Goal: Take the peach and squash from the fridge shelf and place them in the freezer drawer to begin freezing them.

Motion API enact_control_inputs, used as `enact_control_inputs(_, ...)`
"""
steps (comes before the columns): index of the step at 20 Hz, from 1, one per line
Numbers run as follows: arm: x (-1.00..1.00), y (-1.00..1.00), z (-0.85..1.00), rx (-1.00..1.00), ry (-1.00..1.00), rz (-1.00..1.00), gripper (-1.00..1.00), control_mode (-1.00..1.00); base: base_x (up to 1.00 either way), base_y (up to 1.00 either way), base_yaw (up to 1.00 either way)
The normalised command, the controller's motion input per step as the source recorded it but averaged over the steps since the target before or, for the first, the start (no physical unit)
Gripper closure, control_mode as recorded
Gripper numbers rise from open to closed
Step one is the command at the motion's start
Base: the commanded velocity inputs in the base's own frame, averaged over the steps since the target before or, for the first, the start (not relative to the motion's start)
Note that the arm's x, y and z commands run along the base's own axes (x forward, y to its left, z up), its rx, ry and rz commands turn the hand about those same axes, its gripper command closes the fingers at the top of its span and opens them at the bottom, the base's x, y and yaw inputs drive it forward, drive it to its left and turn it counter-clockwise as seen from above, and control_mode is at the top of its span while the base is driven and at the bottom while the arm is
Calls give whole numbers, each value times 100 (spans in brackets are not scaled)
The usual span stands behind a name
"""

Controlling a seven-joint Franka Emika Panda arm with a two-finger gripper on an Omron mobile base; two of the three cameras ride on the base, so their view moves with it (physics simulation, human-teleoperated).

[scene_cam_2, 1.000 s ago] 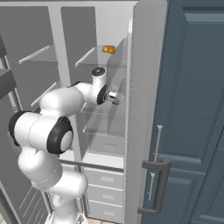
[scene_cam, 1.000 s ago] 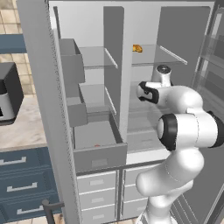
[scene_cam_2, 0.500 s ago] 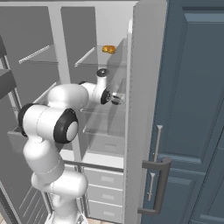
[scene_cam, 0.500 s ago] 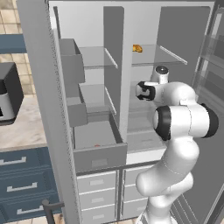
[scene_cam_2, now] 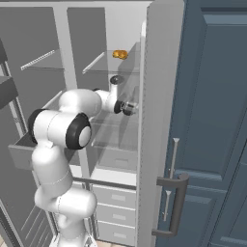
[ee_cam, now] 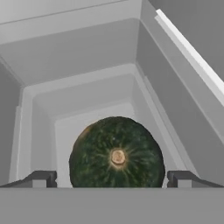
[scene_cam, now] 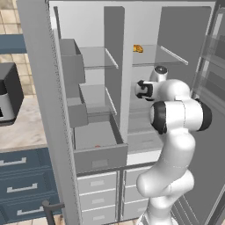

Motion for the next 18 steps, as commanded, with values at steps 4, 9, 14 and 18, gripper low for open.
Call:
enact_control_inputs(4, 10, -1, -10, 0, 0, 0, -100, -100, 0, 0, 0)
enact_control_inputs(9, 7, 0, -23, 0, 1, 0, -100, -100, 0, 0, 0)
enact_control_inputs(14, 3, 0, -18, 0, 0, 0, 100, -100, 0, 0, 0)
enact_control_inputs(18, -7, 1, 0, 0, -1, 0, 100, -100, 0, 0, 0)
